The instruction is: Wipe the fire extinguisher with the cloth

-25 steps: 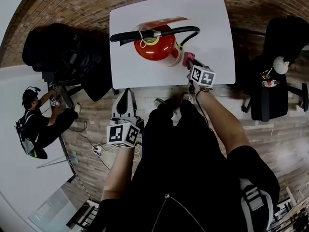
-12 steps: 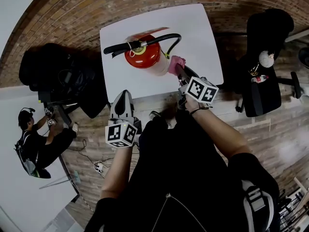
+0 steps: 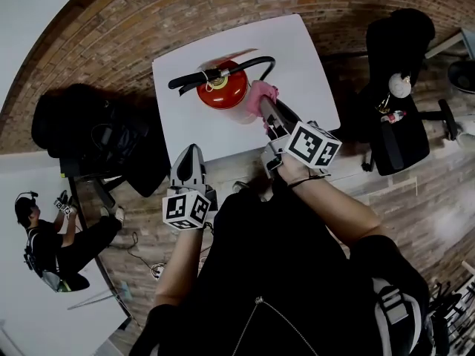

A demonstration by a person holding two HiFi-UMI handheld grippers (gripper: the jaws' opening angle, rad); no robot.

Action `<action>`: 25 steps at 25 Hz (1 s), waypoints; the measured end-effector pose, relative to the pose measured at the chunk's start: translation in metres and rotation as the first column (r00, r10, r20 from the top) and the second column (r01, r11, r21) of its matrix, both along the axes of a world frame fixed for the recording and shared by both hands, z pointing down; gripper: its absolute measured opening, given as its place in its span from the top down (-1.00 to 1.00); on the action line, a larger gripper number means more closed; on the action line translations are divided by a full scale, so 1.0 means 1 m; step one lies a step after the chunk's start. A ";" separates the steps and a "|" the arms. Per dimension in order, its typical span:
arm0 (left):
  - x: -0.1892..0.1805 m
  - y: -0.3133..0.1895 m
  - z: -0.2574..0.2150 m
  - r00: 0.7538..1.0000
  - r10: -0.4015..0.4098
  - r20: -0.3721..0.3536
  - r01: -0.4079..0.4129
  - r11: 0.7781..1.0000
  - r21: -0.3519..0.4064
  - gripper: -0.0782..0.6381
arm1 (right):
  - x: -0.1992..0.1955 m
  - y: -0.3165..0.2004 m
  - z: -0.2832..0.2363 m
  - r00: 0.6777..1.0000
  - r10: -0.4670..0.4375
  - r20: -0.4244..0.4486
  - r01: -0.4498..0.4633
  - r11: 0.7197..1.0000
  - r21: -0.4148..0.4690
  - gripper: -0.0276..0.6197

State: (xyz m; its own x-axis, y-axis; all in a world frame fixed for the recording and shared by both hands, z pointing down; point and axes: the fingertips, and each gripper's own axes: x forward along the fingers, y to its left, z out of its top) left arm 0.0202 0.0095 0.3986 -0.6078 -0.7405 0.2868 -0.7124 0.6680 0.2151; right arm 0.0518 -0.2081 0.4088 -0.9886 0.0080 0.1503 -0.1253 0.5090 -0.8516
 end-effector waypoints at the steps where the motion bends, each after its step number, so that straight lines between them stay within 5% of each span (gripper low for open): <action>1: -0.001 0.004 -0.001 1.000 0.003 0.000 -0.003 1.000 -0.002 0.70 | 0.000 0.001 -0.002 1.000 0.008 -0.001 -0.008 1.000 -0.002 0.64; 25: -0.014 0.027 0.005 0.997 0.075 -0.020 -0.075 0.997 -0.027 0.70 | -0.008 0.012 0.036 0.989 0.115 -0.093 -0.115 0.993 0.000 0.64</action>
State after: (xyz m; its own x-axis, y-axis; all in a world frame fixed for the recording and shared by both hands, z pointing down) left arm 0.0067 0.0369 0.4034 -0.5453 -0.7753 0.3187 -0.7566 0.6189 0.2111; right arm 0.0437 -0.1963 0.4446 -0.9647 -0.1038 0.2419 -0.2616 0.4818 -0.8363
